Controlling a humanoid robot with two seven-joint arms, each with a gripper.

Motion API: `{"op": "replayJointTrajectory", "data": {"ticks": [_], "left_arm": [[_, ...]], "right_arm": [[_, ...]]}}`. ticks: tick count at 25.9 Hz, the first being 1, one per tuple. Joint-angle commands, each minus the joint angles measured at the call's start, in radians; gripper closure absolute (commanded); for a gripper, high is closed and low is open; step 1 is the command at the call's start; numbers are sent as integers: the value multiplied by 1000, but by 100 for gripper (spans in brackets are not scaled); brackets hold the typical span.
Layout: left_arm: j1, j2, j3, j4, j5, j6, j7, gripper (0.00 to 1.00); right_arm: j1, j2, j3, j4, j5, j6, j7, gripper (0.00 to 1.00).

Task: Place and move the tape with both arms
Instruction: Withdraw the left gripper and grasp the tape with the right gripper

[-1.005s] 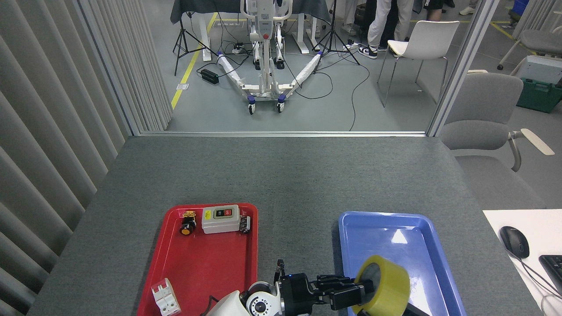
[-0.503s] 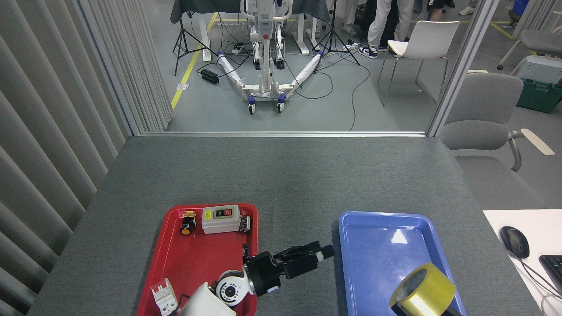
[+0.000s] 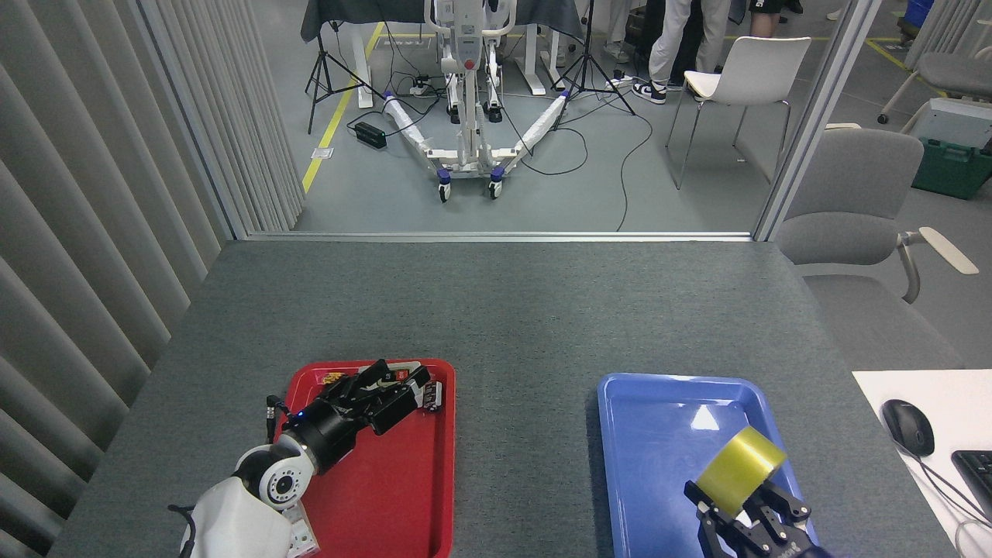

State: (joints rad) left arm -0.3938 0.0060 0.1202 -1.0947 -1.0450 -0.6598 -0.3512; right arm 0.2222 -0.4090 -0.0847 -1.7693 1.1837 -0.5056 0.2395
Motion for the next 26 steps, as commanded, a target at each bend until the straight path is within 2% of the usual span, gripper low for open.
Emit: {"op": "replayJointTrajectory", "data": {"ticks": [1,3,4,5,7,10,15,18,20,21,23,26], "left_arm": [[67,-26,2,-139,-359,313,159,2],[118,-66,-39,-177,-477,537,227,1],[127,-72,-50,-179,-481,618,241,1],[131,-77,-59,-180,-478,694,255,1],[131,-87,-96,-174,-469,772,258,1],[136,-89,-145,-157,-426,775,262,1],[208,-86,-169,-237,-423,775,336,1],[251,-77,-168,-337,-417,756,429,1],[259,-67,-169,-372,-412,692,440,1],[259,-63,-169,-372,-411,628,442,1],[266,-57,-165,-373,-405,517,446,1],[306,-32,-157,-366,-402,497,443,0]], "right_arm": [[-106,-4,97,19,1,289,221,100],[-161,-28,109,47,-6,357,305,100],[-179,-43,109,62,-26,369,337,100],[-195,-59,109,85,-62,374,386,100],[-230,-76,114,120,-147,378,504,100],[-280,-85,141,136,-213,449,613,98],[-336,-85,184,168,-217,588,701,93],[-366,-76,191,169,-219,630,840,100],[-405,-73,223,177,-219,659,958,100],[-429,-73,238,189,-220,671,998,100],[-455,-67,249,205,-220,679,1023,100],[-460,-42,264,208,-225,685,1026,100]]}}
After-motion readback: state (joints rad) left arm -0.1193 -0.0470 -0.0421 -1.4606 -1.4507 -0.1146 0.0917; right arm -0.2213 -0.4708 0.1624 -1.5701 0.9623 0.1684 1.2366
